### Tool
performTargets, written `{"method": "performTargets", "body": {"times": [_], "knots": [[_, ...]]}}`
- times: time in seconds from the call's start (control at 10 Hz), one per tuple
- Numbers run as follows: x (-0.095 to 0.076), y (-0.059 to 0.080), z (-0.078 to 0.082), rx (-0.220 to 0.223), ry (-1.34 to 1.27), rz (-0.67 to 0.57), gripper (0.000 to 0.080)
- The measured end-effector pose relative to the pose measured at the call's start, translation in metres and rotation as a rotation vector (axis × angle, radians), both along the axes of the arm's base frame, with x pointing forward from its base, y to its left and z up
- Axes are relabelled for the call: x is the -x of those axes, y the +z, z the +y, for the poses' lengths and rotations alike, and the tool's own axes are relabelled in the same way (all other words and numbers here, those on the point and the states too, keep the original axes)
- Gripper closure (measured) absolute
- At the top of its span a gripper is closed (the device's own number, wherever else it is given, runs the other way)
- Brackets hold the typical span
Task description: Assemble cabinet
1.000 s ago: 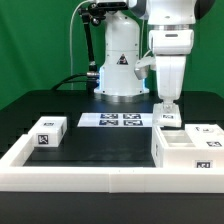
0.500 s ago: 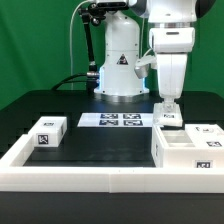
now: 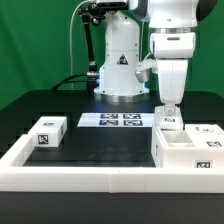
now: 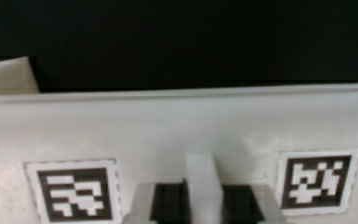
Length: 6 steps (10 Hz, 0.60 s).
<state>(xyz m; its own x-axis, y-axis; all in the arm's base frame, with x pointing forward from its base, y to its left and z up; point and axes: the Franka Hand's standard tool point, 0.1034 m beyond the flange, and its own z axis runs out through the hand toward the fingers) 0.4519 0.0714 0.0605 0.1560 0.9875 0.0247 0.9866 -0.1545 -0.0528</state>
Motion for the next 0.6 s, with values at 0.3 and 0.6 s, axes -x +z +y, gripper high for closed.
{"method": "performTargets", "body": {"times": [0.3,0.6], "knots": [[-0.0075,0.0000,0.0011,-0.004,-0.002,-0.006,0.0729],[-0.0076,-0.0002,0.0013,-0.004,-0.006,-0.008,0.0729]]}}
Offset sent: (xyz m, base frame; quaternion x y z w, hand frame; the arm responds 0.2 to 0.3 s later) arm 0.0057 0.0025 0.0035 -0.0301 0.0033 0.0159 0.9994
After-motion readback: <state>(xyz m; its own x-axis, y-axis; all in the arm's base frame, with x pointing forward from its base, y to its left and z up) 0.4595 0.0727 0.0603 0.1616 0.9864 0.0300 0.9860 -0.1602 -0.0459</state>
